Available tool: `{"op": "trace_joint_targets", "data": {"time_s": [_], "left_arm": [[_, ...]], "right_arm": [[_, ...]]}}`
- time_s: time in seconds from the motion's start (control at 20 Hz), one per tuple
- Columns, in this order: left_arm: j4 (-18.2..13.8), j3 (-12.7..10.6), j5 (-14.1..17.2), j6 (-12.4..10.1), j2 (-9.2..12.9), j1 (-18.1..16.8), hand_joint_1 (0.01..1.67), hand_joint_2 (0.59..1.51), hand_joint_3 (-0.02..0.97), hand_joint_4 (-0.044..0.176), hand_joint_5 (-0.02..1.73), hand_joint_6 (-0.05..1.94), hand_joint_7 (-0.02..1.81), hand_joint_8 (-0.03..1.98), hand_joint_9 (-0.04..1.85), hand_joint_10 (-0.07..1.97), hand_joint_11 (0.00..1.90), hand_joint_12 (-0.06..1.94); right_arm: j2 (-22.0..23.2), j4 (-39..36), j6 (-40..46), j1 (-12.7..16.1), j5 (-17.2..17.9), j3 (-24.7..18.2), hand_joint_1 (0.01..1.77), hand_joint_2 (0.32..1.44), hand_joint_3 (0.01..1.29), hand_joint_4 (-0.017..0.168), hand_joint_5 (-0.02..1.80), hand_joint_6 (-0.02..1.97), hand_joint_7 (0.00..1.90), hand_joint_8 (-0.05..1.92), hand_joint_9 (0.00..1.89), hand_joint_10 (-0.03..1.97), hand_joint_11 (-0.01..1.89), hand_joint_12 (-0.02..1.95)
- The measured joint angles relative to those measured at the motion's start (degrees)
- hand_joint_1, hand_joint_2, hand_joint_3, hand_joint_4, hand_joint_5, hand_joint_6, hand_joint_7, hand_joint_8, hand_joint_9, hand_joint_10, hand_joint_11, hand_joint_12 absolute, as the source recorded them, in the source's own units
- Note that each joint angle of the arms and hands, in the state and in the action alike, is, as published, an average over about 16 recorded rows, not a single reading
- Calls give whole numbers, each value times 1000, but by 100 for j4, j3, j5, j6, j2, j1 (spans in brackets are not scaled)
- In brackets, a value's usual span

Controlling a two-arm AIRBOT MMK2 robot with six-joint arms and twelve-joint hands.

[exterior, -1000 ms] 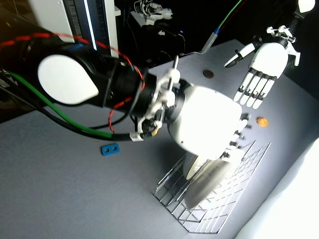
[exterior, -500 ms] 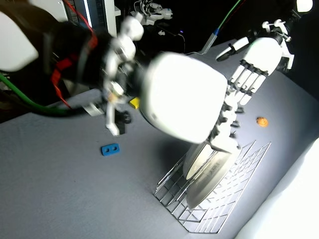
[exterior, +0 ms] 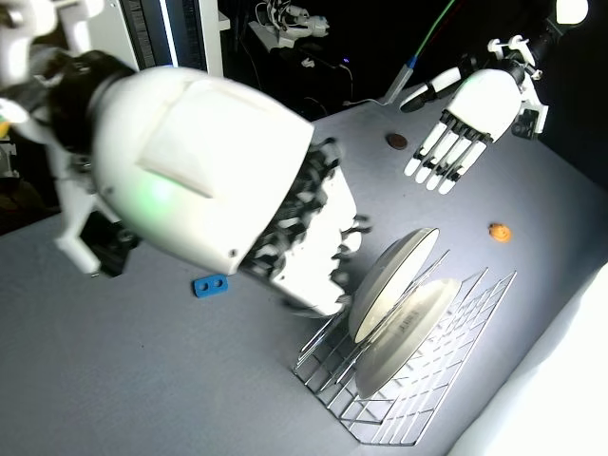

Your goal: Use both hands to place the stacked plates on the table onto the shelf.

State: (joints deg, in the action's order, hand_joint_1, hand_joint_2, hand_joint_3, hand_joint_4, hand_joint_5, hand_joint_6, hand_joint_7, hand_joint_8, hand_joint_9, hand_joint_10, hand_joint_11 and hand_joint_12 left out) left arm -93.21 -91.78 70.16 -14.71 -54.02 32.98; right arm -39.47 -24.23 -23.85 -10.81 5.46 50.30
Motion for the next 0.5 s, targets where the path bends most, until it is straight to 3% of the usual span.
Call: {"op": "trace_joint_targets", "data": {"time_s": [0.2, 0.35, 0.5], "left_arm": [[-70, 116, -28, 11, 22, -23, 209, 1250, 11, 41, 920, 998, 1024, 1068, 1019, 1112, 796, 1548], [-102, 166, -33, 18, 26, -27, 254, 1284, 10, 51, 1055, 1235, 1165, 1326, 1163, 1377, 961, 1752], [-99, 201, -34, 26, 33, -38, 323, 1316, 8, 66, 1169, 1603, 1275, 1705, 1300, 1749, 1185, 1898]], "right_arm": [[164, 0, -209, -58, 72, -82, 599, 1246, 14, 3, 1161, 1220, 1272, 1245, 1266, 1411, 1226, 1718], [205, -1, -292, -88, 98, -112, 537, 1279, 15, 5, 1230, 1497, 1340, 1528, 1353, 1667, 1401, 1807], [219, 0, -371, -101, 137, -129, 475, 1306, 15, 8, 1310, 1814, 1397, 1829, 1439, 1868, 1575, 1909]]}}
